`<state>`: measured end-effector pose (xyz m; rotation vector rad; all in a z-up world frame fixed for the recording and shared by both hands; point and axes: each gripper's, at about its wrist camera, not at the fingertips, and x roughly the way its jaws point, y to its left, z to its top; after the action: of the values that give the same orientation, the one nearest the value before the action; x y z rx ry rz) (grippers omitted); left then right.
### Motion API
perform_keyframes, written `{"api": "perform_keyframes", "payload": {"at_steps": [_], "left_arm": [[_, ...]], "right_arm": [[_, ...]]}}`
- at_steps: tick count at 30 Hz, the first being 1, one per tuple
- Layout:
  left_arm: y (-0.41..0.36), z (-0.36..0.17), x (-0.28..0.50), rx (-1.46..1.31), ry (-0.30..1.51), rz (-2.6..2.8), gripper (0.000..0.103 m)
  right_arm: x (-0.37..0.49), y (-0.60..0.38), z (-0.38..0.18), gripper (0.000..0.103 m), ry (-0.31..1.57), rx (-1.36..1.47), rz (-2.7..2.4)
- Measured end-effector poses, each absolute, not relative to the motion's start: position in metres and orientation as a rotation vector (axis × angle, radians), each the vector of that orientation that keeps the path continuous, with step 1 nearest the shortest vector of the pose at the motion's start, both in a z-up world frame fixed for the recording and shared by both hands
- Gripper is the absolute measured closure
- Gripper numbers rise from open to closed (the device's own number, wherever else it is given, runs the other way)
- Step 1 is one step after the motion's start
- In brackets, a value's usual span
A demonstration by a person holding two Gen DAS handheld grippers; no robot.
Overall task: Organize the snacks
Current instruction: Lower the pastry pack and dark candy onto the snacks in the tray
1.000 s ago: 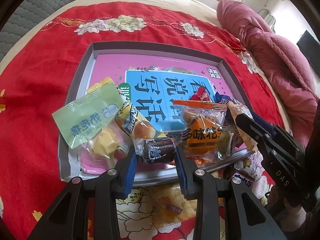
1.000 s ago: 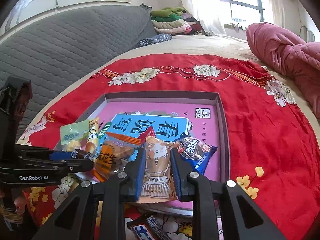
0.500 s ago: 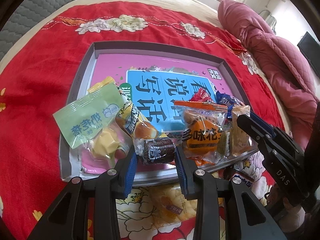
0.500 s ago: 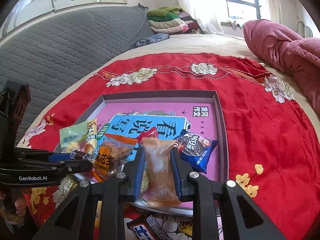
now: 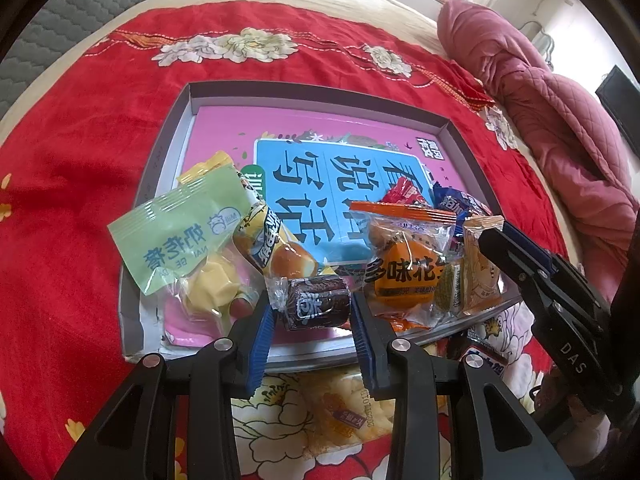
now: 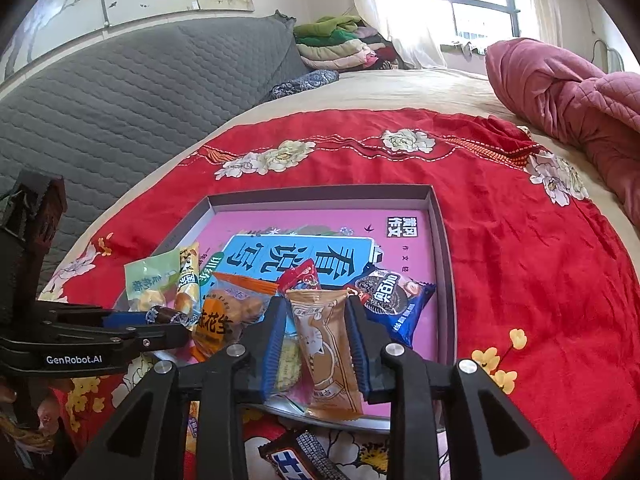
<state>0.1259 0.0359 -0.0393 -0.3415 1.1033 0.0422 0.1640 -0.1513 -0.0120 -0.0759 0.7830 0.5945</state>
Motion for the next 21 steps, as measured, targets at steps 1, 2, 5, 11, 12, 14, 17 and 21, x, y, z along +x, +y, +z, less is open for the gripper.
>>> {"api": "perform_keyframes", "payload": {"at_steps": [1, 2, 5, 11, 12, 14, 17, 21], "left_arm": [[0.036, -0.039, 0.127, -0.342, 1.104, 0.042, 0.064], [0.036, -0.039, 0.127, -0.342, 1.104, 0.041, 0.064], [0.036, -0.039, 0.126, -0.340, 1.105, 0.040, 0.064], [0.036, -0.036, 0.127, -0.340, 1.097, 0.037, 0.062], [0.035, -0.035, 0.126, -0.338, 1.091, 0.037, 0.062], [0.036, -0.032, 0.126, -0.336, 1.087, 0.035, 0.062], [0.036, -0.030, 0.126, -0.337, 1.085, 0.039, 0.061], [0.039, -0.029, 0.125, -0.338, 1.082, 0.048, 0.060]], "right_arm": [[0.164, -0.151, -0.012, 0.072, 0.783, -0.076, 0.595], [0.164, -0.151, -0.012, 0.072, 0.784, -0.076, 0.595], [0.164, -0.151, -0.012, 0.072, 0.784, -0.074, 0.598], [0.164, -0.151, -0.011, 0.070, 0.788, -0.072, 0.597], [0.164, -0.151, -0.011, 0.070, 0.787, -0.071, 0.596], [0.163, -0.151, -0.011, 0.070, 0.788, -0.069, 0.597], [0.163, -0.151, -0.011, 0.070, 0.787, -0.072, 0.596], [0.163, -0.152, -0.010, 0.070, 0.783, -0.067, 0.597]]}}
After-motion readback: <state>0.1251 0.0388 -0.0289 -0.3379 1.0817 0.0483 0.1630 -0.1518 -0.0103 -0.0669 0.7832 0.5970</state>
